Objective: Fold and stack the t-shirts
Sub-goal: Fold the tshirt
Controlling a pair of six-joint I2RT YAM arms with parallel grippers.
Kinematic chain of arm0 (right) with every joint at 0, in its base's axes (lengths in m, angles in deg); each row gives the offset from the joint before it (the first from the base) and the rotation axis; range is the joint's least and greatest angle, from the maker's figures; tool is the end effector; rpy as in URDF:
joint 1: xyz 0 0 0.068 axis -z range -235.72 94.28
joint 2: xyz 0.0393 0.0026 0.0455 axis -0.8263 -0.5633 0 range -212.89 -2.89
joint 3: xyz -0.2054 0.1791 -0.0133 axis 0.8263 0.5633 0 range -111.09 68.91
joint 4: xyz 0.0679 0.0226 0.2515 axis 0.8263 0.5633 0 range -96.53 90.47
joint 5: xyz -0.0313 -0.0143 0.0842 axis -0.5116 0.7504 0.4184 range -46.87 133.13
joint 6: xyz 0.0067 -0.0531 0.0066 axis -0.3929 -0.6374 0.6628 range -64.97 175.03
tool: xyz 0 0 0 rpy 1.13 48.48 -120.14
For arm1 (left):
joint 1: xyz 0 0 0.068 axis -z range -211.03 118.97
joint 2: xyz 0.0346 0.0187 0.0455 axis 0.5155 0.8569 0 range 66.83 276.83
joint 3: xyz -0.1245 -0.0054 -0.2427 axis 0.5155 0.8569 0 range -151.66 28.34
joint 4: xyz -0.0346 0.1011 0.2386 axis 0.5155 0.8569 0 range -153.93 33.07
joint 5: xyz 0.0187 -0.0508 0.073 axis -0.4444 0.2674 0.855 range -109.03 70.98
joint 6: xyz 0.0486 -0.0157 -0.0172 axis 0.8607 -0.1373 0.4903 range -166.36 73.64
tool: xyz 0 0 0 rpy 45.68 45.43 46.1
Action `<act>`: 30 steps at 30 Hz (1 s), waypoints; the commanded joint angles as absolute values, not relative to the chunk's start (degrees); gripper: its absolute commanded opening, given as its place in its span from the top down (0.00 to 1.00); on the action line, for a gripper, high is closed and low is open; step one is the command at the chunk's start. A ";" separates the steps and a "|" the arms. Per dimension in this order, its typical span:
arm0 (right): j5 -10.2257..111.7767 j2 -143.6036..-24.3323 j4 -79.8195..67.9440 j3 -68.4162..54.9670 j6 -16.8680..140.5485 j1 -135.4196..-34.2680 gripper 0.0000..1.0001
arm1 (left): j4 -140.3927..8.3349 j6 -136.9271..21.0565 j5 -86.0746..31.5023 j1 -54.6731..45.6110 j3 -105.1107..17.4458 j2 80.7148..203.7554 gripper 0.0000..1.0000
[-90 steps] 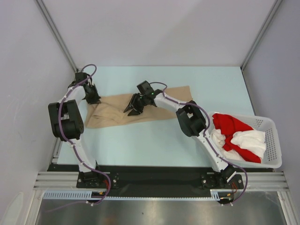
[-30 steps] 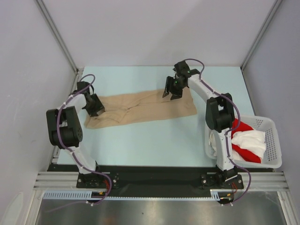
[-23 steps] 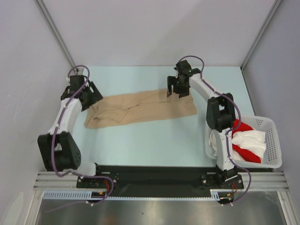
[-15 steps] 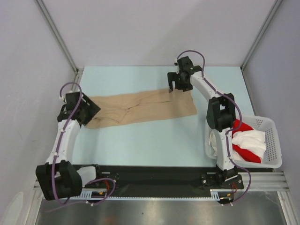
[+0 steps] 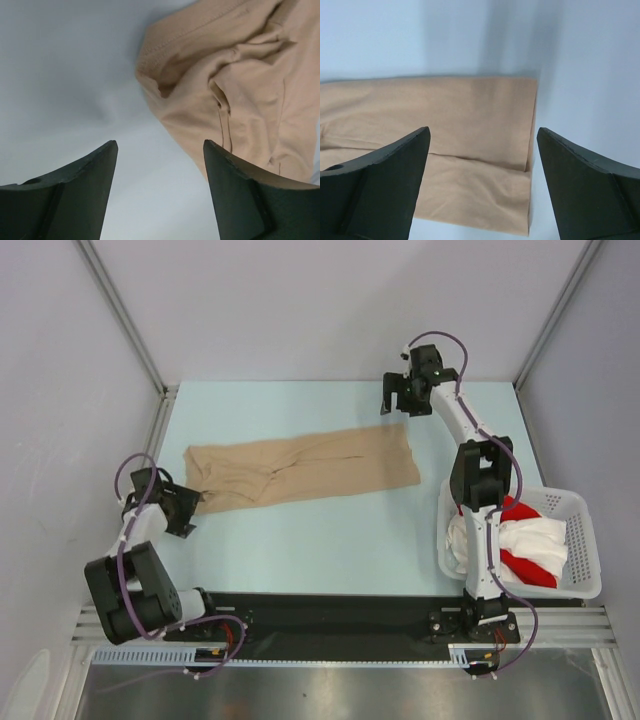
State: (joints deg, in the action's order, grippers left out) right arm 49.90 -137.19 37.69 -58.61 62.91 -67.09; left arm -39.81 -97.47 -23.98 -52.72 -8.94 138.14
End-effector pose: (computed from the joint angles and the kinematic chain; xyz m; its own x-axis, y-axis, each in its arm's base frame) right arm 0.5125 0.1073 0.2480 -0.7916 -0.0203 -0.6107 -0.1615 0.9709 0.1771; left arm 0.2146 0.0820 0.1833 -0.2418 -0.9307 -0.2743 -0.8189 0.3474 -0.4569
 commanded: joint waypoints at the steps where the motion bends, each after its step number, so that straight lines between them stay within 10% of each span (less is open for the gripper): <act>1: 54.37 -139.81 35.31 -61.69 63.11 -65.13 0.05 | -45.65 -99.44 -26.49 -54.14 -9.45 142.41 0.26; 14: 56.58 -144.83 34.52 -62.23 62.32 -63.36 0.15 | -48.72 -98.04 -26.32 -55.64 -11.39 150.93 0.32; 30: 61.77 -147.82 32.93 -60.73 62.93 -61.17 0.27 | -50.21 -96.63 -27.64 -57.57 -16.57 159.11 0.89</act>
